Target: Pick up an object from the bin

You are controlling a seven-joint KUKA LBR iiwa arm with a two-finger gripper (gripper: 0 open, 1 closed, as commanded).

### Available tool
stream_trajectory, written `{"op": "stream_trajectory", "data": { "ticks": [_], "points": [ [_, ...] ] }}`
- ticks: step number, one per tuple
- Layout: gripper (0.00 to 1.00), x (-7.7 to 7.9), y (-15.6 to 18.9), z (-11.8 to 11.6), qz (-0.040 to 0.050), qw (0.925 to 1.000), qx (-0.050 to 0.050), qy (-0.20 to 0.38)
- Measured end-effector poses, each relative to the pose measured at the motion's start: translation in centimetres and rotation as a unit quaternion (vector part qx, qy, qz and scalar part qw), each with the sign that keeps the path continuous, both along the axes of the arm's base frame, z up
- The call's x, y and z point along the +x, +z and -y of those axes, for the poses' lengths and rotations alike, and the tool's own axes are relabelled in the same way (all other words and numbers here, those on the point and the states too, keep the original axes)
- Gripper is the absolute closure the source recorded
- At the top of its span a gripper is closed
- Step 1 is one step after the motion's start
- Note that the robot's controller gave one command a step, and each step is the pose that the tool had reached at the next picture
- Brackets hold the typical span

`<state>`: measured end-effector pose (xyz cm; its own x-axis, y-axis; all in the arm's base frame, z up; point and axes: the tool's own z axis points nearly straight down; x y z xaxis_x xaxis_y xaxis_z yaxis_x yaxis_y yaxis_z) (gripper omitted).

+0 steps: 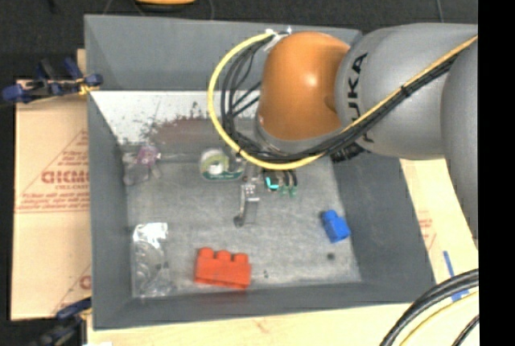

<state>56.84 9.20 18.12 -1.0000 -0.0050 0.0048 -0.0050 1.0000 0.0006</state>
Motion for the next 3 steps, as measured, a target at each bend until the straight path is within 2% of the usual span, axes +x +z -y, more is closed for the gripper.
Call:
{"op": "stream_trajectory", "data": {
  "ticks": [1,2,3],
  "points": [
    [0.00,-7.38,-10.19,-2.25,-0.0019,0.9989,-0.001,0.048],
    [1.00,-6.72,-9.54,-2.26,0.0074,0.9990,0.001,0.045],
    [0.00,-6.79,-9.61,-2.24,0.0068,0.9990,0.001,0.045]
  ]
}}
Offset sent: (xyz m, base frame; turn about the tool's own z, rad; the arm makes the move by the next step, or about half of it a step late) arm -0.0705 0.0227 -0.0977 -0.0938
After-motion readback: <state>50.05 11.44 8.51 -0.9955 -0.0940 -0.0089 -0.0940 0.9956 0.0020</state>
